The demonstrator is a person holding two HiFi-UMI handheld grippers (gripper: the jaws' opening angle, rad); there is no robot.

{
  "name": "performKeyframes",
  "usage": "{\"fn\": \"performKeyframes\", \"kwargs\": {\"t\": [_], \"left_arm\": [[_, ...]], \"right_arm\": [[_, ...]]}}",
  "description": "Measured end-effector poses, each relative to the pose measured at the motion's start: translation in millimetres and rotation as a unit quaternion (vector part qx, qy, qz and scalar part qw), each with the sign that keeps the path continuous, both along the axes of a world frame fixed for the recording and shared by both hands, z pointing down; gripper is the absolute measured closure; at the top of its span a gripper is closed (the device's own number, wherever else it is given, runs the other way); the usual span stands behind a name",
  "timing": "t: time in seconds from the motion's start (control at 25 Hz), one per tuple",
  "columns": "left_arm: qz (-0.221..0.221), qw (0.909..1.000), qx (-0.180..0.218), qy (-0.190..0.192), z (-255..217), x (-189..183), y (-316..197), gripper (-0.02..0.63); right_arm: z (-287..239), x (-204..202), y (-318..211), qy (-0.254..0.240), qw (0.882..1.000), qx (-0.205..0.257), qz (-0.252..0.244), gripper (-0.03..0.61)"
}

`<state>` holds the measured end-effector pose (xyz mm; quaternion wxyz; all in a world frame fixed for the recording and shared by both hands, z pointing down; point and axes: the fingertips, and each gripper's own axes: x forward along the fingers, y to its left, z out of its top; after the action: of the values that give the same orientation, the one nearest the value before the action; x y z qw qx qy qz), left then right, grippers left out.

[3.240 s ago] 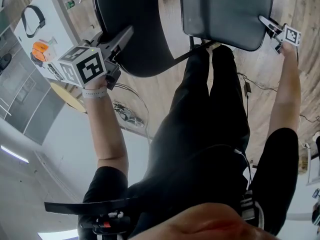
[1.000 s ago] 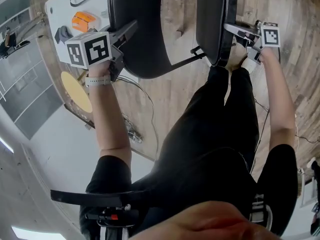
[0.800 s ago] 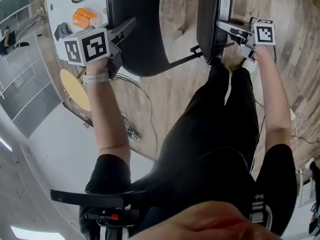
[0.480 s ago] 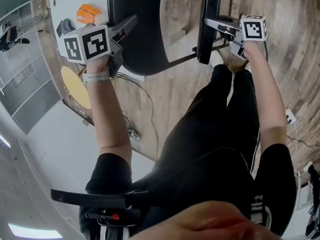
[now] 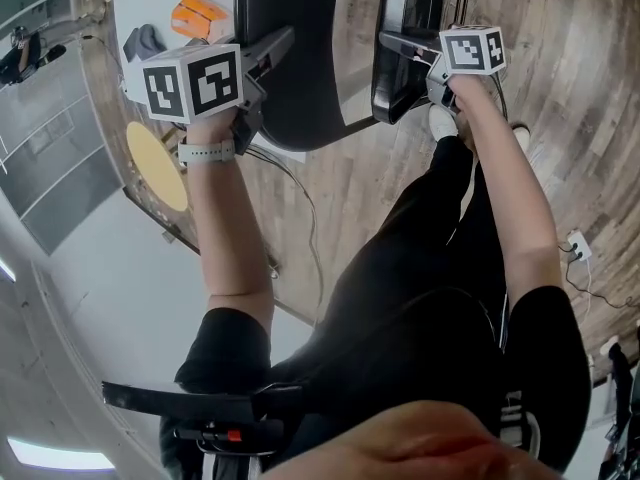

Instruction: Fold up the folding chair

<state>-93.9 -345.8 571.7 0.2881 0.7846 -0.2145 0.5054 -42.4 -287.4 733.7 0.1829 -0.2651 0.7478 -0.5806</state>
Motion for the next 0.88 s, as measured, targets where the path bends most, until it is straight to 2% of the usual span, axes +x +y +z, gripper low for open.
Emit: {"fn": "performKeyframes", "kwargs": {"t": [0.28, 0.72, 0.88], "left_arm": [[0.002, 0.9999, 0.009, -0.007, -21.9, -19.4, -20.9, 0.552], [0.003, 0.9999, 0.012, -0.005, -13.3, -31.6, -32.5, 0.548], [0.004, 0.9996, 0.026, 0.009, -15.1, -27.1, -37.5, 0.529]], "right_arm": [[-18.3, -37.4, -36.3, 0.02, 1.0, -0.01, 0.004, 0.497], [-10.6, -46.4, -44.5, 0.03, 0.999, -0.016, 0.013, 0.495], [-10.8, -42.9, -43.6, 0.053, 0.998, 0.009, 0.017, 0.495]]}}
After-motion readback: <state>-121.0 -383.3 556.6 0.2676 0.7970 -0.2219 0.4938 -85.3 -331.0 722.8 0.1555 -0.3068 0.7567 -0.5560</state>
